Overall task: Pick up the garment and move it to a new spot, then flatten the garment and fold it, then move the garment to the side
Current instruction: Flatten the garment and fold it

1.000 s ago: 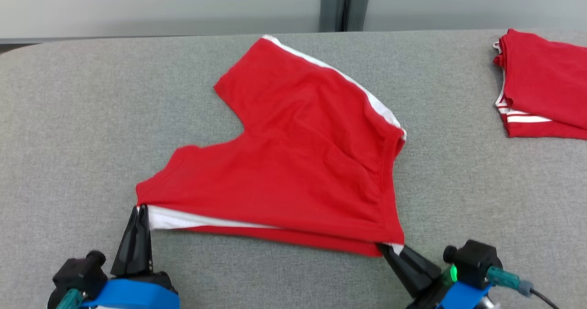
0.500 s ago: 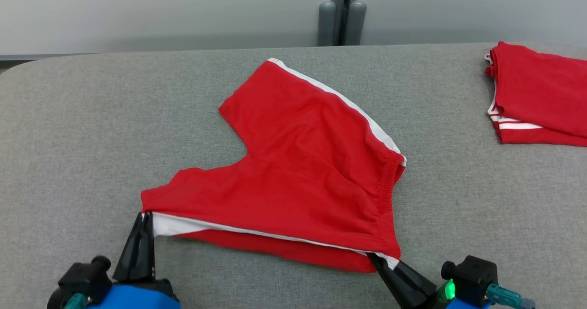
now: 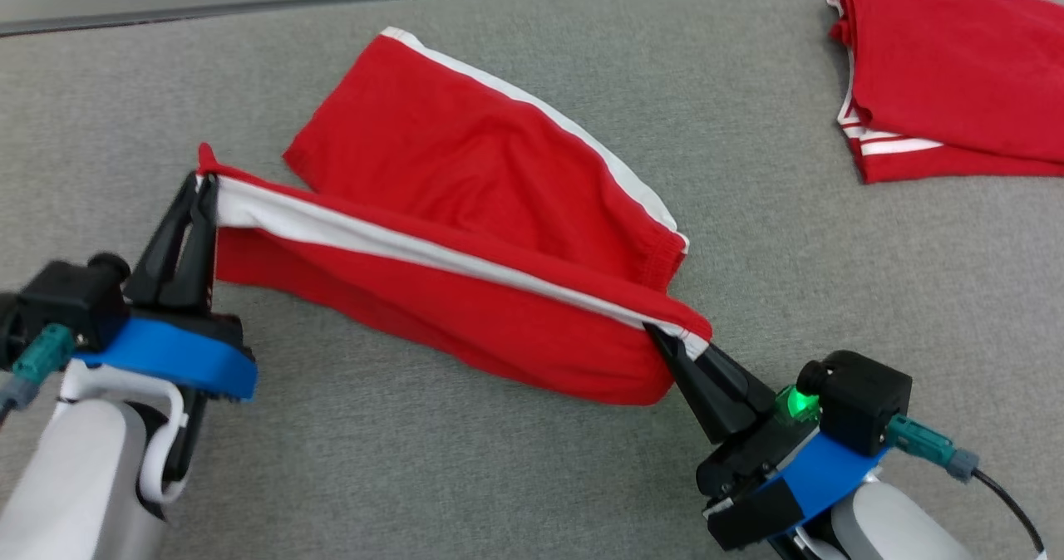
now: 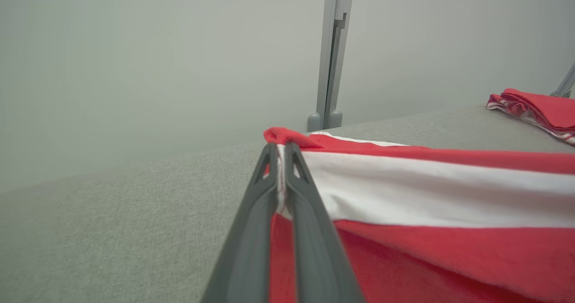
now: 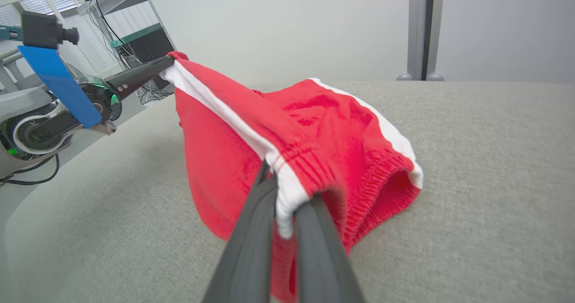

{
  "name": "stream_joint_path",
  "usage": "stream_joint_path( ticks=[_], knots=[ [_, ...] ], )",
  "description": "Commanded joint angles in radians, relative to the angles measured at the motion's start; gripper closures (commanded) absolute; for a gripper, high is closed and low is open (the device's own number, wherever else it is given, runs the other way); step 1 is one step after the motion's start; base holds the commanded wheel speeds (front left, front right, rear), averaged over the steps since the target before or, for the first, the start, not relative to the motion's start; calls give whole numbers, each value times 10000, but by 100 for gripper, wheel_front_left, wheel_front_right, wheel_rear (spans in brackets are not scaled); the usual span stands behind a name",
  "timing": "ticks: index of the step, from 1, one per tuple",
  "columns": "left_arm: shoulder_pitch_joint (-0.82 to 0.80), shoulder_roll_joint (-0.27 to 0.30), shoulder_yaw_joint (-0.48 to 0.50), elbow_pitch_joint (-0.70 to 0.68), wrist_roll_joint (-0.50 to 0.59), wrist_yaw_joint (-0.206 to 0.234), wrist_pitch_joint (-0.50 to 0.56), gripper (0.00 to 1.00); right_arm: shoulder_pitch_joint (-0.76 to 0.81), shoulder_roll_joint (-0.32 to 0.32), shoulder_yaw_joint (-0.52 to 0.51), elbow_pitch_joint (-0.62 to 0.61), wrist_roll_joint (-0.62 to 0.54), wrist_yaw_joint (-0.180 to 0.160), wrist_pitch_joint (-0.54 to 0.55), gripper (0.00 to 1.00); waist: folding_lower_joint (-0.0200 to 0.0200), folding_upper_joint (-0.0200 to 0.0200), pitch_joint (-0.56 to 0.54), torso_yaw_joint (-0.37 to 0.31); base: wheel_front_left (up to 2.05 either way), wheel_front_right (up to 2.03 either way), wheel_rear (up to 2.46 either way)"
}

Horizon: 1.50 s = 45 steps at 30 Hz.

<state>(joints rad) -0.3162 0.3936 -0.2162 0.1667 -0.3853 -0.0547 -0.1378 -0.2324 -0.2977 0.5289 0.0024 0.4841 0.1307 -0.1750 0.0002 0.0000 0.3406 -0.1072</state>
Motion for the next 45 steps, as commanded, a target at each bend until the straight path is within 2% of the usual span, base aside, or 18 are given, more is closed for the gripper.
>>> stream_joint_path(
  ticks=[1,9,15,25,32,33,34,35,36,37,45],
  knots=[
    [-403,143,-32,79,111,-77,98,100,-240,76,-76,105,-35,1,-89,100,-2,0,144,-84,0,0,0],
    [-2471,906,-246,848,307,-440,846,100,-1708,821,-58,803,-231,1,-325,100,-2,0,1162,-899,0,0,0],
    [-3987,1134,-872,1706,501,-677,1166,100,-2544,1292,-88,1361,-409,1,-524,100,-2,0,1749,-1254,0,0,0],
    [-6207,1509,-2069,3296,260,-751,1188,100,-3421,1971,-176,1981,-759,1,-721,100,-2,0,2444,-1761,0,0,0],
    [-6893,1692,-2999,4232,-316,-756,887,100,-3840,2241,-290,2636,-932,1,-693,100,-2,0,2585,-1935,0,0,0],
    [-6960,1675,-3112,4368,-430,-756,831,100,-3882,2267,-251,2731,-922,1,-652,93,-2,0,2603,-1945,0,0,0],
    [-7009,1672,-3177,4531,-542,-756,776,100,-3924,2301,-188,2804,-900,1,-673,75,-2,0,2613,-1952,0,0,0],
    [-7070,1691,-3282,4688,-559,-757,730,62,-3965,2322,-164,2862,-887,1,-678,14,-2,0,2618,-1960,0,0,0],
    [-7135,1692,-3383,4815,-612,-757,665,3,-4001,2339,-157,2902,-880,1,-695,0,-2,0,2614,-1966,0,0,0],
    [-7200,1679,-3421,4944,-686,-757,549,0,-4008,2358,-152,2919,-868,1,-711,0,-2,0,2599,-1973,0,0,0],
    [-7414,1826,-3805,5561,-1056,-758,-322,0,-3266,2067,-561,2738,-1211,1,-810,0,-2,0,2183,-2030,0,0,0]
  ],
)
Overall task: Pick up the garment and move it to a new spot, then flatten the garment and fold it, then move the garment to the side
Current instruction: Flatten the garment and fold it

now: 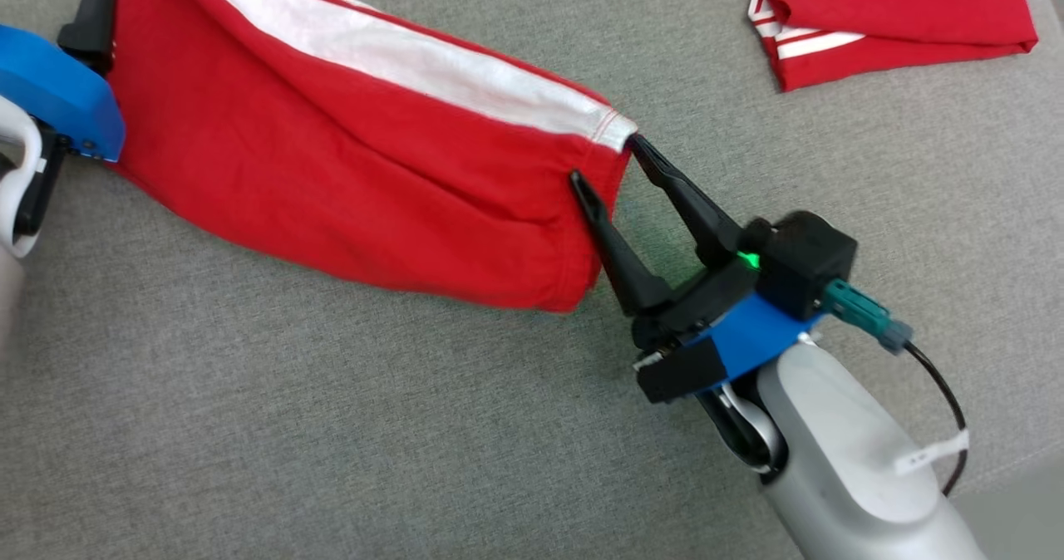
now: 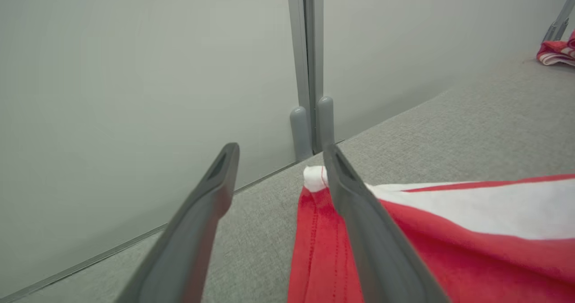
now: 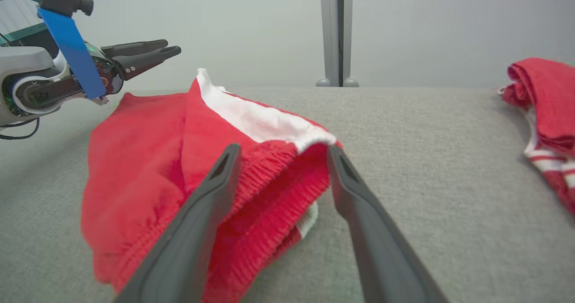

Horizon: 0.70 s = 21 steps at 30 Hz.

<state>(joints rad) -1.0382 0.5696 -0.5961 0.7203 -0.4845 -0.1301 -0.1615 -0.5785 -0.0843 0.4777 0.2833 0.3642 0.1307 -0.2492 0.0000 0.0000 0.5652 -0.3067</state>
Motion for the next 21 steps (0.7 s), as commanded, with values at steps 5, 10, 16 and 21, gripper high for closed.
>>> stream_joint_path(
  ticks=[5,10,16,21],
  knots=[
    [-30,226,-29,173,-254,-5,-442,0,1036,-332,-690,-733,-289,1,-93,0,0,0,-334,-33,0,0,0],
    [284,462,58,120,-327,13,-706,0,1947,-289,-1571,-1612,-625,1,-110,0,0,0,-538,-81,0,0,0],
    [646,542,114,-101,-395,101,-861,0,2946,52,-2525,-2694,-1159,1,-144,0,0,0,-612,-26,0,0,0],
    [905,658,46,-174,-850,26,-427,0,3407,240,-2728,-3165,-1266,1,-155,0,0,0,-579,-75,0,0,0]
  ],
)
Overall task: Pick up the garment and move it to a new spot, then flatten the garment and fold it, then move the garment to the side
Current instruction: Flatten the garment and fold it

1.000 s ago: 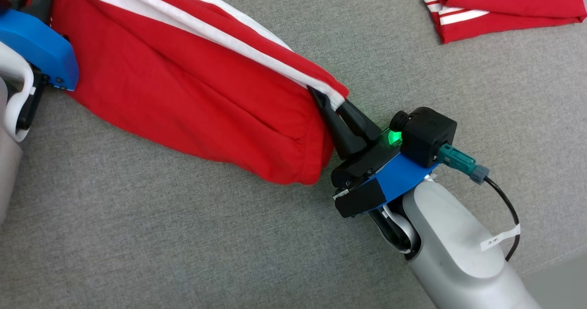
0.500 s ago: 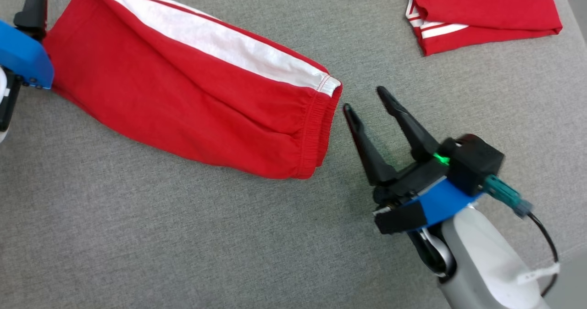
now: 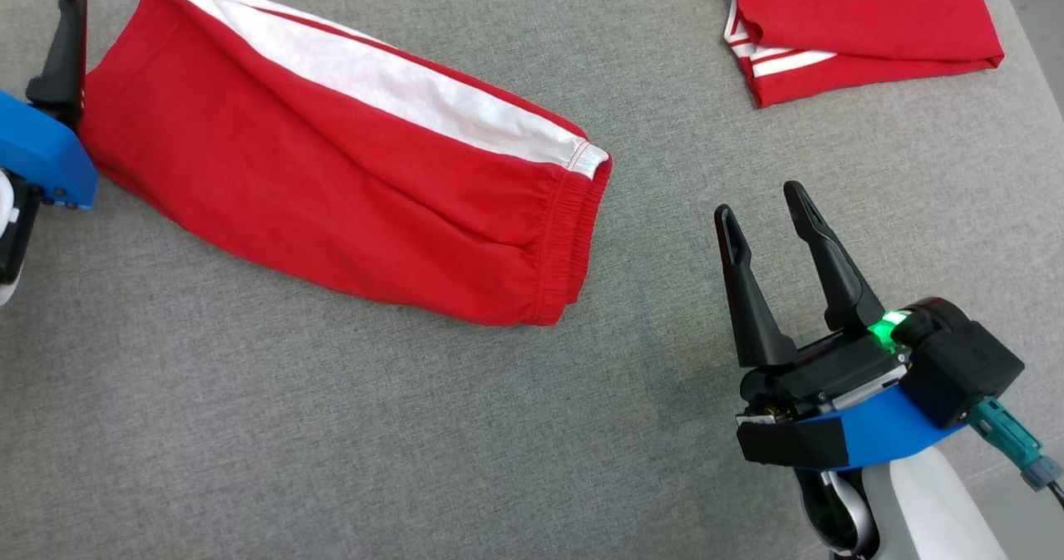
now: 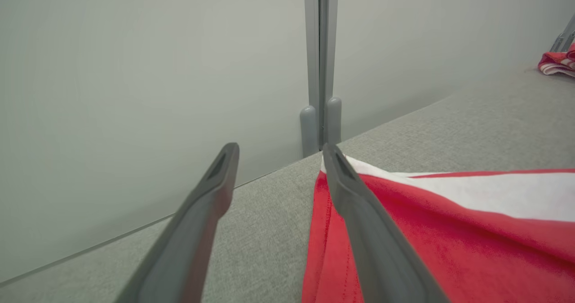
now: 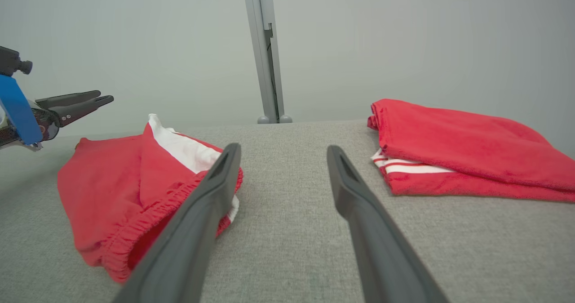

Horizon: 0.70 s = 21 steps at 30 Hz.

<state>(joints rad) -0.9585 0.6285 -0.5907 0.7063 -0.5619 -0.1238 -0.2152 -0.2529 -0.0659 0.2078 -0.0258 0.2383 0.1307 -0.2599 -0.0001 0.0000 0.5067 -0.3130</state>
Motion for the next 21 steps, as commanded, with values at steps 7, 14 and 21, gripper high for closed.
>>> stream_joint_path(
  ticks=[7,14,21],
  knots=[
    [517,324,-681,-330,-1281,-64,2049,0,153,124,-34,-46,-100,1,-52,0,1,0,-54,-37,0,0,0],
    [766,900,-1412,-1092,-2623,-67,4043,0,265,138,-143,91,-177,1,-37,0,1,0,-292,32,0,0,0],
    [706,1367,-1808,-1639,-3585,-61,6081,0,266,144,-164,114,-163,1,73,0,1,0,-414,78,0,0,0]
  ],
)
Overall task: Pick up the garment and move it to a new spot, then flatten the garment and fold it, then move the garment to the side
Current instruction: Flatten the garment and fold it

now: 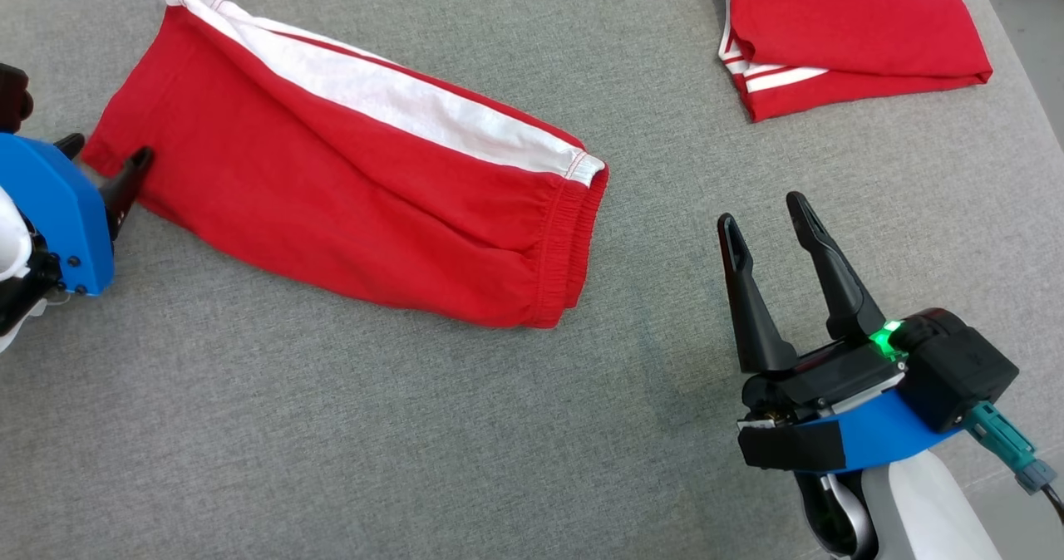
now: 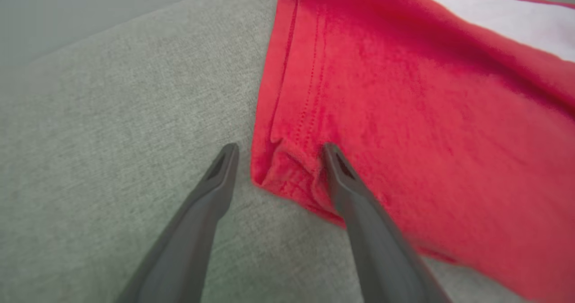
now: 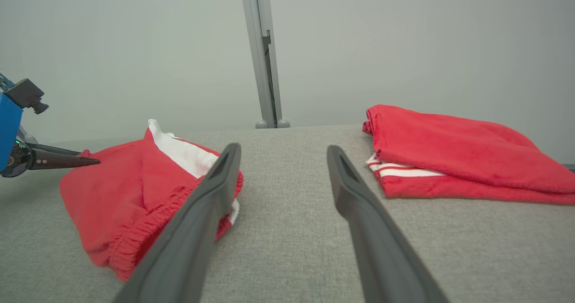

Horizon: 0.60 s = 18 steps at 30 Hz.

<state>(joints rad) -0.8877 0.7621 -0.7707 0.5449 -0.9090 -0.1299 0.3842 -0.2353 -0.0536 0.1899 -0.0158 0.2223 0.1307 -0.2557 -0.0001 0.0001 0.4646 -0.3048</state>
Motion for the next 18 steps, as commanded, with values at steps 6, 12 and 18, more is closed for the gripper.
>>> stream_joint_path(
  ticks=[6,12,18],
  knots=[
    [53,6,-119,29,-131,73,309,0,4,22,112,44,52,1,19,0,1,-1,51,-65,0,0,0],
    [62,-172,-159,-29,-243,39,259,100,2,25,107,73,66,1,3,0,1,-1,37,-87,0,0,0],
    [-24,-239,-234,-65,-198,12,8,100,-17,26,160,130,92,1,-13,0,1,-1,-112,54,0,0,0]
  ],
)
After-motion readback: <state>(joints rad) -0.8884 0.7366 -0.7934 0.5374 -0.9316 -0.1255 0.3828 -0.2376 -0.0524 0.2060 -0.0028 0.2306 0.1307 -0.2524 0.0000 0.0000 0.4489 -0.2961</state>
